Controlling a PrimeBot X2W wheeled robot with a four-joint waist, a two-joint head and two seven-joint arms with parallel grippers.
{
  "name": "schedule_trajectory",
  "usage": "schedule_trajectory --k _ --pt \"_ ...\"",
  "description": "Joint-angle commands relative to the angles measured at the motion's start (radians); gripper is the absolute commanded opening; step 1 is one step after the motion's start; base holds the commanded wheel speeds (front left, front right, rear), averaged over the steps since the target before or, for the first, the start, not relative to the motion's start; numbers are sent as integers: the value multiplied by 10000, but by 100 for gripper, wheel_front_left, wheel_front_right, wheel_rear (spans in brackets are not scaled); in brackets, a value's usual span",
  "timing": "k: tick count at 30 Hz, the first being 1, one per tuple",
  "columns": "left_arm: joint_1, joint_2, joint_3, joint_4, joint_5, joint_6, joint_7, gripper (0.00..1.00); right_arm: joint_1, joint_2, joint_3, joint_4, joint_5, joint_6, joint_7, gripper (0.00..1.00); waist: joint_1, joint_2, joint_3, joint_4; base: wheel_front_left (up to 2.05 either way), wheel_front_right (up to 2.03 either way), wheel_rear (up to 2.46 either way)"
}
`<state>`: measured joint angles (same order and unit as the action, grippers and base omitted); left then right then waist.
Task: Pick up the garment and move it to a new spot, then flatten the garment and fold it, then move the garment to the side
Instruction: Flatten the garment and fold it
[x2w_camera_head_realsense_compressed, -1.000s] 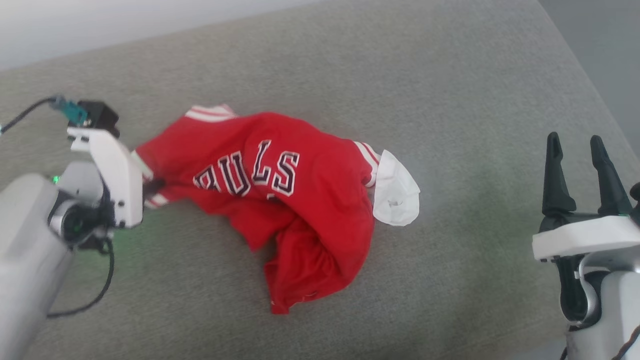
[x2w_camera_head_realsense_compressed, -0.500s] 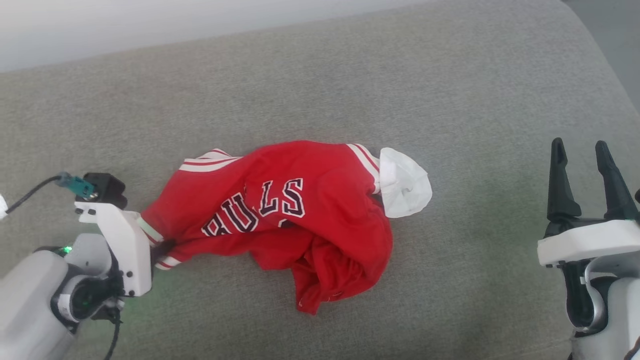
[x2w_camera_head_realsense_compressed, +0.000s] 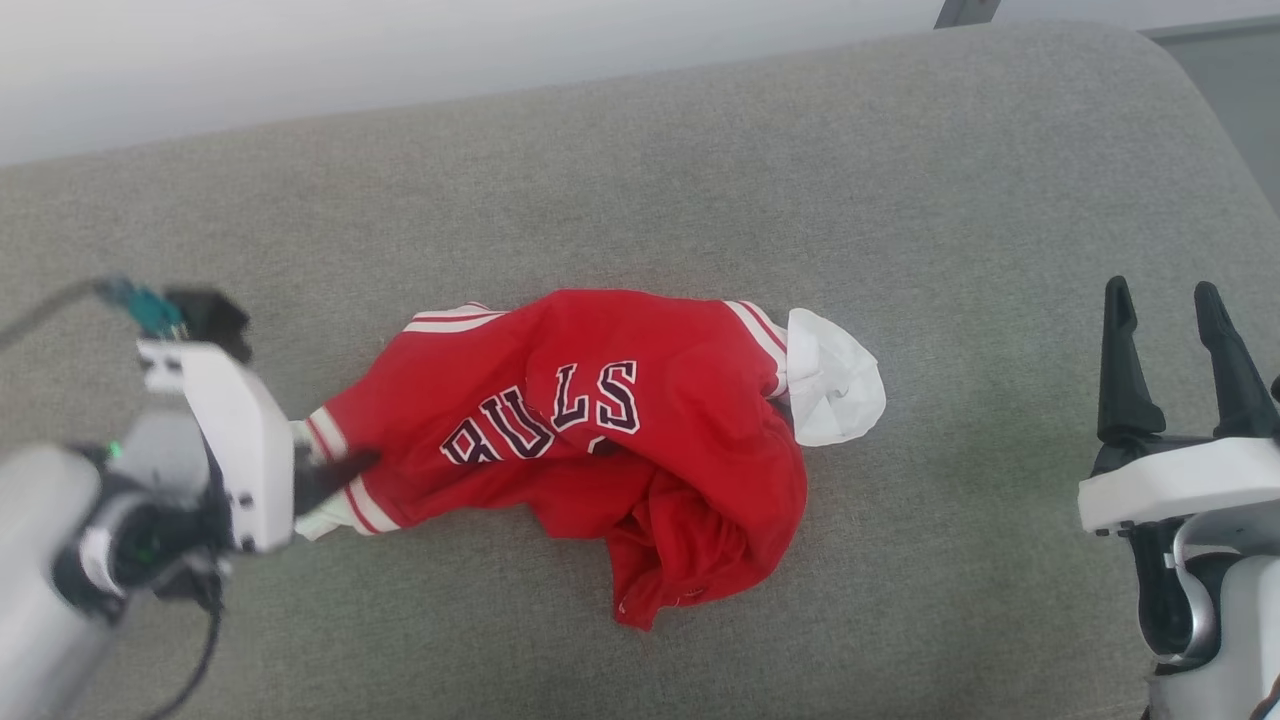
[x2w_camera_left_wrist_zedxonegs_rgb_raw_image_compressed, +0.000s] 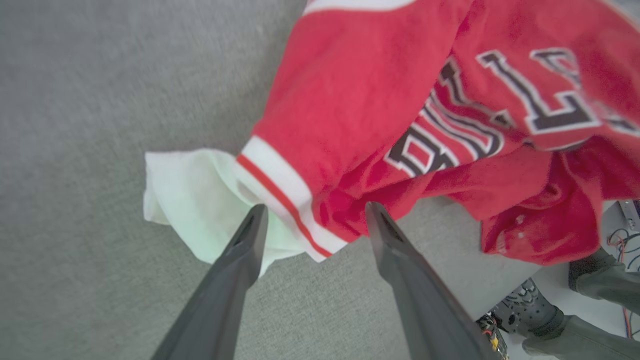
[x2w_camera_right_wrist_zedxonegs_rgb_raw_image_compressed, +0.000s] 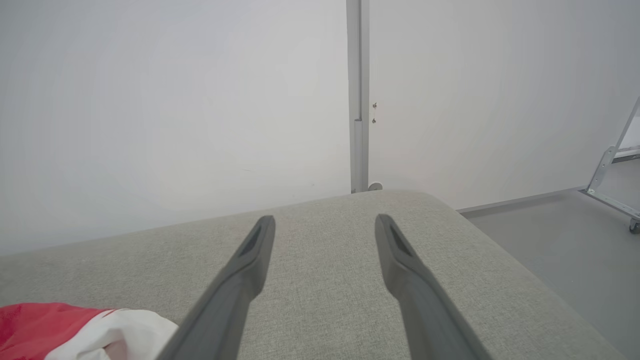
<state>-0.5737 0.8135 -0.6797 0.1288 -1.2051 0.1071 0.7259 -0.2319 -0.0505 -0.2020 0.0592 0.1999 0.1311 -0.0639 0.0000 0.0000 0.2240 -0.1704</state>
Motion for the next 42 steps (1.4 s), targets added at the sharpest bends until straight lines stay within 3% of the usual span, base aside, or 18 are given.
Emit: schedule_trajectory --k 1,8,19,24,31,32,33,34,37,42 --pt "-214 99 38 -147 -19 87 141 100 61 2 6 -57 -14 -4 23 100 0 0 -20 -3 0 0 0" --pt "-1105 251 109 -30 84 553 899 100 -100 2 183 50 72 -4 -53 100 0 0 -78 -172 0 0 0" --pt "-913 388 -360 1624 164 345 1589 100 107 2 171 -60 18 -4 40 100 0 0 -32 -398 0 0 0" --pt "-1028 91 -474 2339 272 91 1374 100 55 4 178 -198 27 -5 111 100 0 0 168 -382 0 0 0" --pt "-1072 -791 -376 3710 -123 -302 954 100 -138 4 281 -306 88 -5 182 100 0 0 433 -438 0 0 0" --pt "-1117 -898 -374 3945 -90 -424 804 87 -171 2 285 -321 97 -5 163 100 0 0 467 -450 0 0 0" --pt "-1146 -1002 -344 4200 -118 -525 686 7 -190 2 285 -329 123 -5 163 100 0 0 495 -458 0 0 0" --pt "-1146 -1067 -337 4438 -158 -626 632 0 -191 2 279 -331 112 -5 160 100 0 0 511 -464 0 0 0" --pt "-1215 -1094 -370 5037 1 -842 534 0 -192 4 227 -354 95 -5 154 100 0 0 540 -460 0 0 0" --pt "-1588 -598 -1 5344 91 -1022 -8 0 -67 4 71 -406 59 -5 171 100 0 0 479 -364 0 0 0"
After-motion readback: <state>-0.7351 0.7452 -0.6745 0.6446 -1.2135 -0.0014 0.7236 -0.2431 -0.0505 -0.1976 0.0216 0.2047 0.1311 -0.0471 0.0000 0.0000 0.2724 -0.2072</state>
